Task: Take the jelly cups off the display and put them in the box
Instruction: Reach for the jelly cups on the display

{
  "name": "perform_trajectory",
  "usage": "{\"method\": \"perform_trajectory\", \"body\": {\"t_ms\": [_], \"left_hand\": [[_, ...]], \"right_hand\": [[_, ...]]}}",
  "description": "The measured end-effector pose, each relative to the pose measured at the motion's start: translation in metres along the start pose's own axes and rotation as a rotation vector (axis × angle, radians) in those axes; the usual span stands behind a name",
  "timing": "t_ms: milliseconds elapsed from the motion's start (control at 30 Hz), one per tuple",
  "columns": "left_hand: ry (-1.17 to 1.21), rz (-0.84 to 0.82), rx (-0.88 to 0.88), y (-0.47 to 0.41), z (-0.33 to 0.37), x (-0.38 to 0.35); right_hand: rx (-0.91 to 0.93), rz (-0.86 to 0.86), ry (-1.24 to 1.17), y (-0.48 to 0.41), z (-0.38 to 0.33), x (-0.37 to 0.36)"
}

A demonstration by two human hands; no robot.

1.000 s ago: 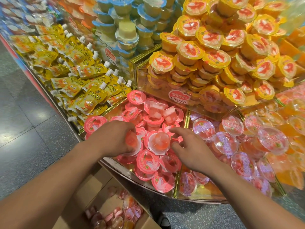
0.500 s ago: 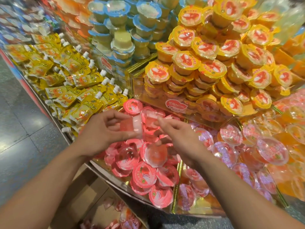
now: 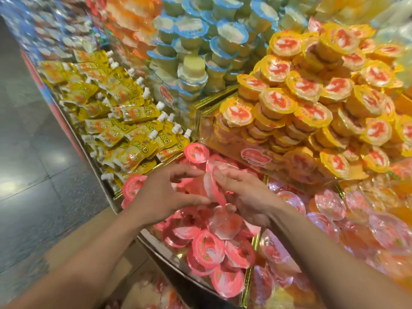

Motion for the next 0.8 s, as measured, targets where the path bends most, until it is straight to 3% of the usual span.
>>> {"method": "perform_trajectory", "body": {"t_ms": [100, 200, 400, 600, 800], "left_hand": [[-0.224, -0.052, -0.067, 0.002, -0.011, 0.007], [-0.388, -0.108, -0.077, 0.006, -0.024, 0.013], [-0.502, 0.070, -0.121, 0.040, -0.039, 0.022], [-0.684, -0.164, -0.150, 0.071, -0.053, -0.024], [-0.689, -0.344, -0.079, 0.080, -0.061, -0.023]], "right_hand": [[-0.067, 0.049, 0.056, -0.010, 0.002, 0.004], [-0.034, 0.102, 0.271, -0.023, -0.002, 0.008], [0.178, 0.294, 0.771, -0.066, 0.004, 0.024], [0.216, 0.334, 1.070, -0.083, 0.008, 0.020], [0.217, 0.341, 1.204, -0.094, 0.019, 0.012]]}}
Point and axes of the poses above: each hand's wrist, its own y-axis away from the middle knuckle, its own x-axis out of the back of the hand, z = x × y, the point moved 4 cm from there along -y, towards the middle knuckle, and after that the axes turned 6 degrees about -x, right-handed, at the moved point
